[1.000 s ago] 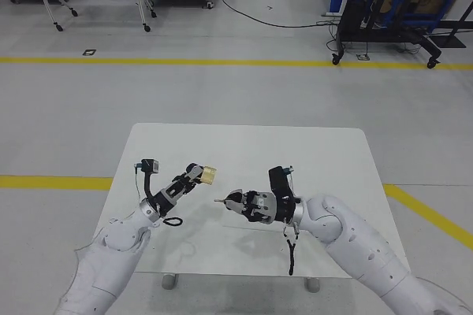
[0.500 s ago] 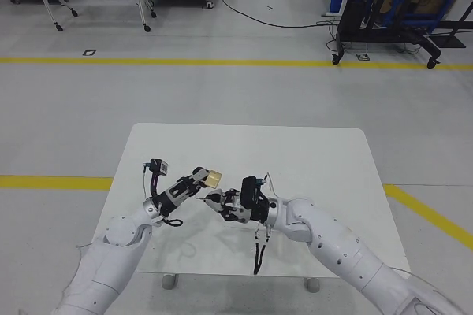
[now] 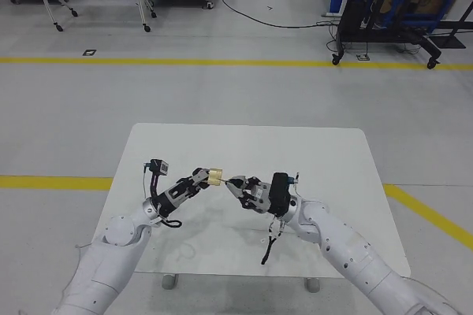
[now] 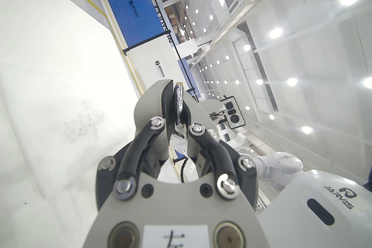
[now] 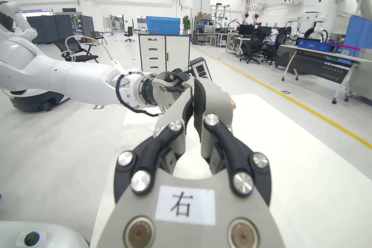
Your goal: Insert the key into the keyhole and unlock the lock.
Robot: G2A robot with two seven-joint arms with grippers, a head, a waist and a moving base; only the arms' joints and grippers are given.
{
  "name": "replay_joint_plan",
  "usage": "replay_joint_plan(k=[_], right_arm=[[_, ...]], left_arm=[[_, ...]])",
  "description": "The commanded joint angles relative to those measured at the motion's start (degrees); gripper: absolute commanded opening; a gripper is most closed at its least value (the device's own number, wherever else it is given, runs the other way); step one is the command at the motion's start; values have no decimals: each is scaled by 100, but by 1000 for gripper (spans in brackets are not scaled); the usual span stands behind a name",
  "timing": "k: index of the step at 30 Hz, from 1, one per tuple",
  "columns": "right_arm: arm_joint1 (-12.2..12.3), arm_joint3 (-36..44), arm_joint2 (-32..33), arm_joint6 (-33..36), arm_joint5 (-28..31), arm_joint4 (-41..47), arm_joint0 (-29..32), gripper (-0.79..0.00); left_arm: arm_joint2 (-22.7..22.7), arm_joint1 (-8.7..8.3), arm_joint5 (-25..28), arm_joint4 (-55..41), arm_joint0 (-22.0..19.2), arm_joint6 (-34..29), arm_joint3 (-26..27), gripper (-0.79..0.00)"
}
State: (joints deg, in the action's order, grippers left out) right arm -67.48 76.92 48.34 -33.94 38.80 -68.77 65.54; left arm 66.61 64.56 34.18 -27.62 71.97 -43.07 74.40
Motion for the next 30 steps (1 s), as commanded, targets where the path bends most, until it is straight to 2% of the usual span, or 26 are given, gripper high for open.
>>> replay_joint_plan(k=[1,4,12,23,28,30], right_arm=[[31,125,54,-39,160,-106,88,-785],[61,256,-6,45,700,-341,99,-785],[-121,72,-323,577,339,-180,-143,-785],[-120,-142,16,1,167,-76,-50,-785],[-95,-132,170,-165,214,-106,34,-785],[-88,-107,211,-199,262,-109,66,-785]], left_arm=[[8,5,-7,-27,7,5,-10,-785],[21,16,-60,-108,22,51,-17,-785],[-52,41,-218,-537,-1,-491,-32,-785],[-105,62,-400,-1058,-116,-1418,-183,-785],[-118,67,-325,-877,-155,-1480,-219,-785],[-88,62,-112,-601,-183,-1404,-210,-785]])
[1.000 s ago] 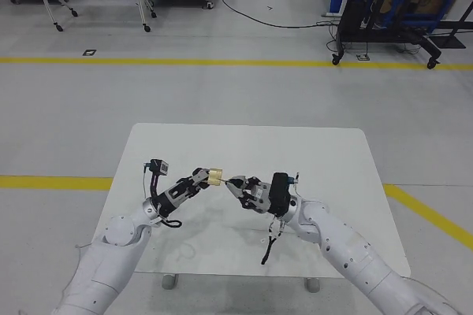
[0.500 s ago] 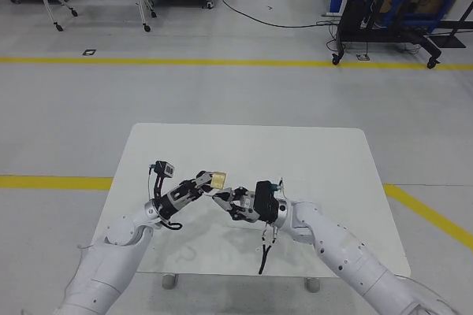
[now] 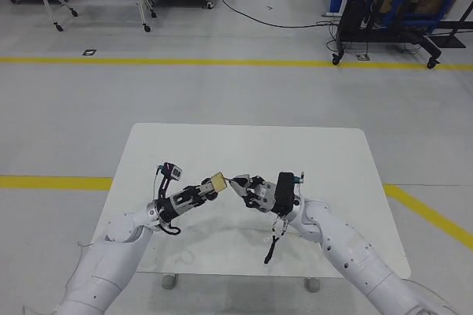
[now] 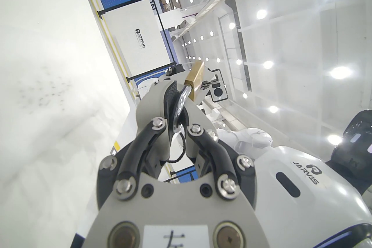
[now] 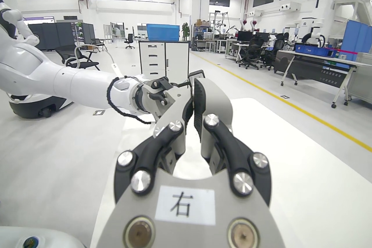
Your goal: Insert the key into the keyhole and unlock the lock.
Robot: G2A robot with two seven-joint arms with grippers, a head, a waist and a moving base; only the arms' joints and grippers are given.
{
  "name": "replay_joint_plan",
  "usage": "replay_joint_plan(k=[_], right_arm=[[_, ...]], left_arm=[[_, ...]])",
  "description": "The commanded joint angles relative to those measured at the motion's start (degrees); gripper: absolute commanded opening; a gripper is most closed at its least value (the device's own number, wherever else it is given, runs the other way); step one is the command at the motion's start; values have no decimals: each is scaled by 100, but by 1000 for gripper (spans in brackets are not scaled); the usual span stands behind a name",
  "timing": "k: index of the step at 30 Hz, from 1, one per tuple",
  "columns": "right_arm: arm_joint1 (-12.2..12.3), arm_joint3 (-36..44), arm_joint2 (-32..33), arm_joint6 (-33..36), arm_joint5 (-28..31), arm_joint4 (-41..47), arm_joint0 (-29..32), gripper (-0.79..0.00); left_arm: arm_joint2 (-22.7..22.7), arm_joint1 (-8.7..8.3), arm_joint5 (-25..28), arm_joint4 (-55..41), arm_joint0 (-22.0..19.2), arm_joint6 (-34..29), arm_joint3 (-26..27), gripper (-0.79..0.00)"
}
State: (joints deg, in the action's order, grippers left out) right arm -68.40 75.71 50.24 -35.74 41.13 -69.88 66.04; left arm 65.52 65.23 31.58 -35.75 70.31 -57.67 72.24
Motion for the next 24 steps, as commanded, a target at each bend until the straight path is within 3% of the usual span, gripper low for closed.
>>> replay_joint_plan(k=[1,4,10,16,24], right_arm=[[8,22,49,-56,78,33,36,-785],[9,-76,188,-229,290,543,131,-785],[-70,-268,212,308,376,1440,-4,-785],[-148,-313,66,827,431,1554,-156,-785],[-178,-311,-24,1332,923,1506,-267,-785]], left_arm=[[22,-5,296,370,-6,121,38,-785],[66,2,826,593,64,310,187,-785],[102,-11,1474,710,219,182,425,-785],[-6,-33,1564,1477,235,82,543,-785],[24,-27,1272,1741,239,700,500,-785]])
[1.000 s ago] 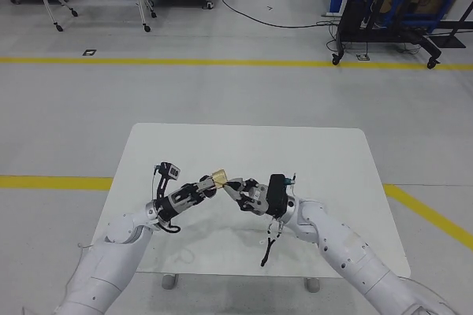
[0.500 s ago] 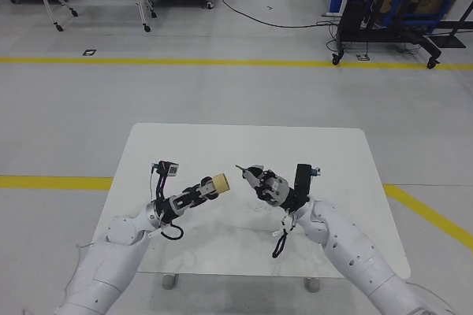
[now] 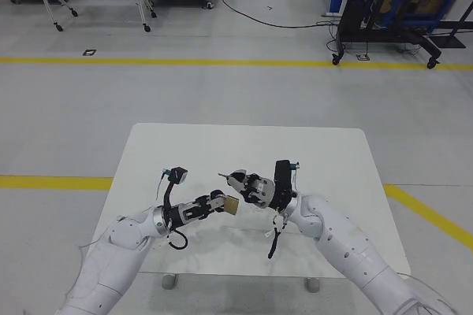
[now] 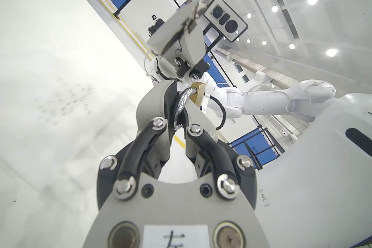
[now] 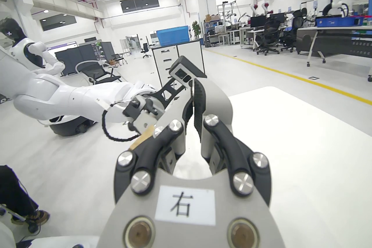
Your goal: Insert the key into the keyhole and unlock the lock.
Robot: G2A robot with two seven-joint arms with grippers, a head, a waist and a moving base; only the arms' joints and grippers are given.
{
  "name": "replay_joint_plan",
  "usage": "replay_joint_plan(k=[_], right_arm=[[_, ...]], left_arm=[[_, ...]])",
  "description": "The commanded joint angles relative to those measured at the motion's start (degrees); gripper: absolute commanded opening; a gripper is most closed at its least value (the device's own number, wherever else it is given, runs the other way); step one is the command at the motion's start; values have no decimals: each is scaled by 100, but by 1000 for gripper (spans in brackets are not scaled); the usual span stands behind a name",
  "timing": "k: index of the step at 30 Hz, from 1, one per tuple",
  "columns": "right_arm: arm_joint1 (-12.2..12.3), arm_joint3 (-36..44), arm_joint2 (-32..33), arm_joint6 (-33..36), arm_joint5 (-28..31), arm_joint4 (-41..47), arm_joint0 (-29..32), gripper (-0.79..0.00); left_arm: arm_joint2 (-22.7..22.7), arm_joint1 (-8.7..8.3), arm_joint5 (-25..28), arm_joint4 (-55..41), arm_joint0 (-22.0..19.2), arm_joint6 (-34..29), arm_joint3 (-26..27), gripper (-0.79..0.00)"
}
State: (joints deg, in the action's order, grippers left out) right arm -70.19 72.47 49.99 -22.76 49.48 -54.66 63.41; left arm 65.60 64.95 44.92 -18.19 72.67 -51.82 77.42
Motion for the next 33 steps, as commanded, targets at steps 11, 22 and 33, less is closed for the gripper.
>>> replay_joint_plan(k=[11,22,33], right_arm=[[55,283,179,115,442,-384,169,-785],[74,315,243,178,501,-288,263,-785],[266,1617,727,434,-941,-1749,1156,-785]], left_arm=[[161,21,-882,-228,-11,927,-200,-785],[111,45,-1345,-424,59,1127,-150,-785],[-3,126,-3374,-1961,-159,559,-481,-785]])
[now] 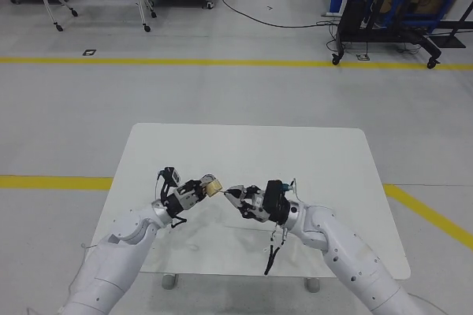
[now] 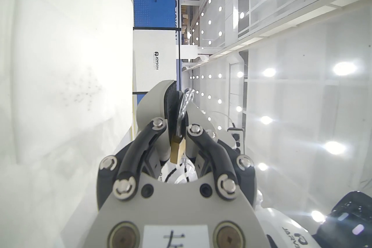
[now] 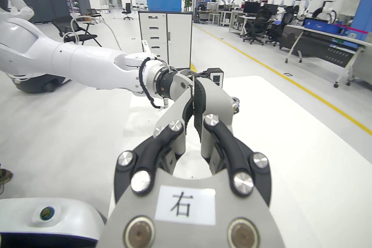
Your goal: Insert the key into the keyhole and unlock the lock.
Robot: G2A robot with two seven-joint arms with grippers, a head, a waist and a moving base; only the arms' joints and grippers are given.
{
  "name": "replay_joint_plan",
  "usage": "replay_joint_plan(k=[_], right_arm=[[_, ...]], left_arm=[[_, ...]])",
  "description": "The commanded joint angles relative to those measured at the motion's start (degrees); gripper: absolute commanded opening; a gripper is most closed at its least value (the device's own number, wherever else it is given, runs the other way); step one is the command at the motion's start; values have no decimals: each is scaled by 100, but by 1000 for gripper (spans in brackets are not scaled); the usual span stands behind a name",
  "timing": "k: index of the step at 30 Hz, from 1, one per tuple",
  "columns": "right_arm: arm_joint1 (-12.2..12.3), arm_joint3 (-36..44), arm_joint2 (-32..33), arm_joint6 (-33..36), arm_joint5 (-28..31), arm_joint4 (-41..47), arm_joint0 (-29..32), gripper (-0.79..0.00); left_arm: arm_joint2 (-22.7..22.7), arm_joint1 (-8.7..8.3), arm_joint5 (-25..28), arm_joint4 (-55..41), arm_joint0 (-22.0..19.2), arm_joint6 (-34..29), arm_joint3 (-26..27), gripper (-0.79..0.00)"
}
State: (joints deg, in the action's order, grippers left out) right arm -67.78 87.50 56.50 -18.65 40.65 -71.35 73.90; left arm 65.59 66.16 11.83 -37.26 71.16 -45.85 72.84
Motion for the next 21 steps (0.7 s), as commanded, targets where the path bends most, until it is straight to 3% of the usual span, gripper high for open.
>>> replay_joint_plan(k=[1,5,14,18,21], right_arm=[[46,217,142,54,-144,-156,199,-785],[107,647,341,558,-902,-716,542,-785],[105,647,341,562,-923,-687,554,-785],[44,426,341,839,-622,934,583,-785],[-18,64,169,2028,-327,2882,376,-785]], left_arm=[[-4,9,-127,-118,-15,-79,-37,-785],[14,16,-152,-108,-52,-125,-64,-785],[52,50,353,-79,15,-66,20,-785],[110,66,684,-102,70,20,83,-785],[125,80,785,-158,95,35,97,-785]])
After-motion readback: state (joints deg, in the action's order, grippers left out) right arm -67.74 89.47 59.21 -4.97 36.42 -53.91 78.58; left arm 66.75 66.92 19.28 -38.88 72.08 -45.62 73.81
